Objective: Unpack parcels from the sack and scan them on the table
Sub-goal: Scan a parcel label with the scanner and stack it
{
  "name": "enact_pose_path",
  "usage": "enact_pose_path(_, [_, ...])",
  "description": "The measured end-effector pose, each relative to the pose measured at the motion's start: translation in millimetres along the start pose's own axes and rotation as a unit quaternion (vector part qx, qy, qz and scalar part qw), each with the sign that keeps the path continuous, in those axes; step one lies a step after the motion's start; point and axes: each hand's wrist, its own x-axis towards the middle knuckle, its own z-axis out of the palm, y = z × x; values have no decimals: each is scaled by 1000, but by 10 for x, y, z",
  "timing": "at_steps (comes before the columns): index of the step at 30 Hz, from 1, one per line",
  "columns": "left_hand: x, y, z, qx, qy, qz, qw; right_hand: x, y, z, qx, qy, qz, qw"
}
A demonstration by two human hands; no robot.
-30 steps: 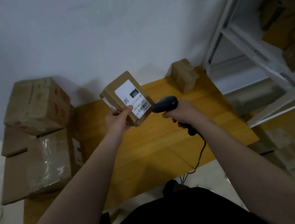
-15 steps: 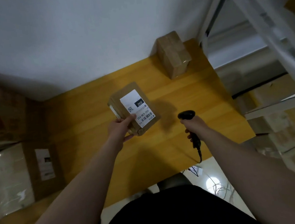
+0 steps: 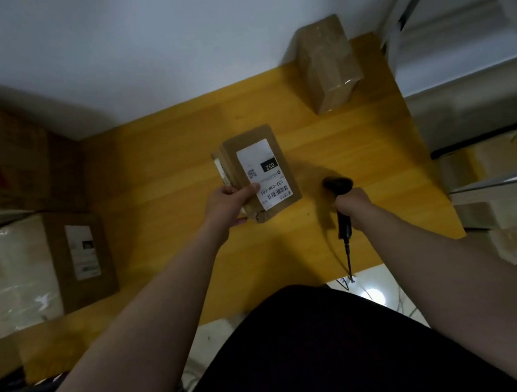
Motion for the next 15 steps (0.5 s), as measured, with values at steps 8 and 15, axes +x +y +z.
enact_pose_path(8, [-609,-133,-501,-29,-6,45,999,-803,-243,86,-25,85,-90,992])
enact_pose_path(15, [-1569,-358,-1243,-39,-18,161,986,-2263,-229,381,143,-59,-332,931])
